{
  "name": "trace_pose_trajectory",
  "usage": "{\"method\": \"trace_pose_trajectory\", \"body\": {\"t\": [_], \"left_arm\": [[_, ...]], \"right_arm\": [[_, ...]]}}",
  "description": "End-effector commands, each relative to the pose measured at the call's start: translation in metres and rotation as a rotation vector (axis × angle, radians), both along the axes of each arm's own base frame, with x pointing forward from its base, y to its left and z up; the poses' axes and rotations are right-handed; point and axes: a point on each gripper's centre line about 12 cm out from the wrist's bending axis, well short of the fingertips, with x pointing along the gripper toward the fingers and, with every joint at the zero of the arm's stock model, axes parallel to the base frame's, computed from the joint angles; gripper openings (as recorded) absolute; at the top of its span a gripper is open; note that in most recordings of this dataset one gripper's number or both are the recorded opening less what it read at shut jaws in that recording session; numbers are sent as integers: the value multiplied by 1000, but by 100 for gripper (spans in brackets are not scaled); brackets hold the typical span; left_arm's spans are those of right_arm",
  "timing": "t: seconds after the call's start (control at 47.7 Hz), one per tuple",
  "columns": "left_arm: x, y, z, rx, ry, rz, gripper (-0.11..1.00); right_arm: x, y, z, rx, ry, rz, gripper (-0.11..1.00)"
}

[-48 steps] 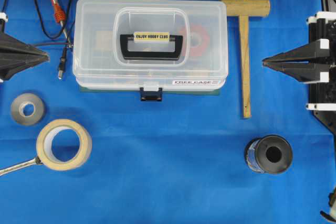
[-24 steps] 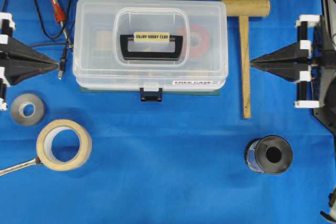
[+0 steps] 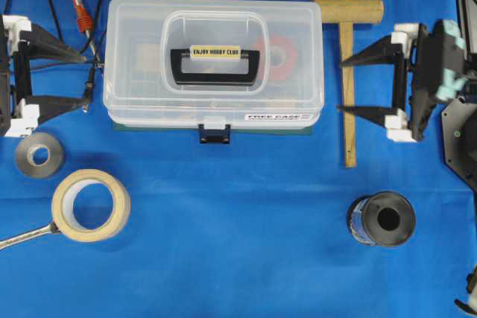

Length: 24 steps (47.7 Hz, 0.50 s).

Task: Open the tool box with both arms.
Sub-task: 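Move both grippers inward to the left and right ends of the lid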

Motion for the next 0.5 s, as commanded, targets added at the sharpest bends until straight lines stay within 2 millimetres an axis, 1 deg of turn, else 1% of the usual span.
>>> {"method": "trace_pose_trajectory", "body": {"t": [0.0, 0.042, 0.189, 0.315, 0.483], "left_arm": [[2, 6, -2, 5, 20, 24, 83], [2, 10, -5, 12, 36, 33, 81], [6, 20, -10, 34, 65, 56, 82], [13, 25, -11, 44, 55, 66, 82], [19, 26, -10, 43, 29, 71, 82]], "right_arm": [[7, -10, 3, 7, 13, -39, 82], [8, -14, 0, 11, 32, -55, 83], [16, -26, -10, 22, 80, -94, 83], [27, -29, -16, 29, 110, -96, 83], [38, -33, -16, 28, 105, -96, 83]]}}
